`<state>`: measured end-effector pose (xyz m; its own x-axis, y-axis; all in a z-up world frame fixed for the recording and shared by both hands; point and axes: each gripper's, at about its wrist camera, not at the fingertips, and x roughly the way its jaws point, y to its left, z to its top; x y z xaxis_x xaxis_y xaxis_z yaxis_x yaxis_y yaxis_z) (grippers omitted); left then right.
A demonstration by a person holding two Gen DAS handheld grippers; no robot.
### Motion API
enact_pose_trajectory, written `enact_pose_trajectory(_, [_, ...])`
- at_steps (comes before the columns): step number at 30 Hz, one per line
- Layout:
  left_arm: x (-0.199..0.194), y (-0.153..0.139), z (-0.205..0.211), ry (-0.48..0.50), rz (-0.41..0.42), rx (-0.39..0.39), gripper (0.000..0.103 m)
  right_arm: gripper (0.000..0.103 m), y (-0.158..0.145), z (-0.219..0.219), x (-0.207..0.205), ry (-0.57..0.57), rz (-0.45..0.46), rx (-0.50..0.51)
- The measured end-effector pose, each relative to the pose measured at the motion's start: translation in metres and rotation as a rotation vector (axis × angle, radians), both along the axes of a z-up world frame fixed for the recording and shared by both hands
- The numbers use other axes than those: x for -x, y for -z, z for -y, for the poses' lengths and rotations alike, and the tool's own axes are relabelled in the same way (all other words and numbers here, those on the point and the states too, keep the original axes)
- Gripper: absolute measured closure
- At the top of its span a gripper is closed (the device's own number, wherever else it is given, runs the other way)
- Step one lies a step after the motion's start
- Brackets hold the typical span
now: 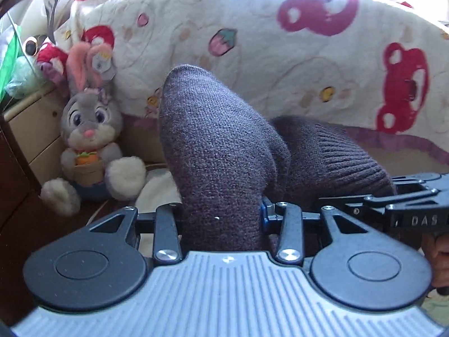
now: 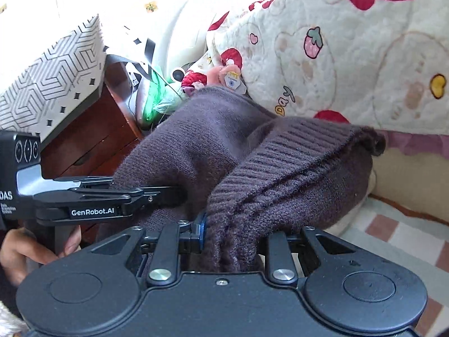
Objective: Fold clothes
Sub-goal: 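Carry the lifted sweater bundle with both tools toward the white pillow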
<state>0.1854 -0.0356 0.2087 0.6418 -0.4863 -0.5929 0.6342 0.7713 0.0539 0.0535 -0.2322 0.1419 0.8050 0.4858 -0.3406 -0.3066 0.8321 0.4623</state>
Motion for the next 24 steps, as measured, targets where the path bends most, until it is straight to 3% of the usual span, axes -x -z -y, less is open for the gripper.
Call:
enact_pose_trajectory(5, [-0.052,0.005,0.019,-0.05,0.036,-0.086,0.065,0.077,0.013,0.0,-0.047,0.018,0.046,-0.02])
enact_pose_trajectory(8, [-0.095,0.015,0.04,-0.11,0.042,-0.153,0.064,0.077,0.03,0.007,-0.087,0.064,0.039,-0.119])
enact_pose_trajectory(10, [-0.135,0.035,0.057,-0.133,-0.001,-0.187,0.064,0.077,0.05,0.004,-0.116,0.101,0.021,-0.126])
enact_pose_trajectory(13, [-0.185,0.083,0.077,-0.14,-0.052,-0.235,0.065,0.077,0.09,-0.002,-0.154,0.155,-0.094,-0.18])
enact_pose_trajectory(17, [-0.223,0.136,0.098,-0.135,-0.082,-0.343,0.065,0.077,0.13,-0.014,-0.19,0.187,-0.163,-0.226])
enact_pose_trajectory(19, [-0.24,0.158,0.103,-0.137,-0.097,-0.406,0.06,0.07,0.154,-0.005,-0.207,0.196,-0.189,-0.265])
enact_pose_trajectory(21, [-0.255,0.177,0.096,-0.159,-0.136,-0.439,0.048,0.064,0.176,0.006,-0.207,0.24,-0.21,-0.288])
enact_pose_trajectory(24, [-0.264,0.193,0.082,-0.18,-0.152,-0.408,0.036,0.05,0.201,0.023,-0.18,0.15,-0.162,-0.411])
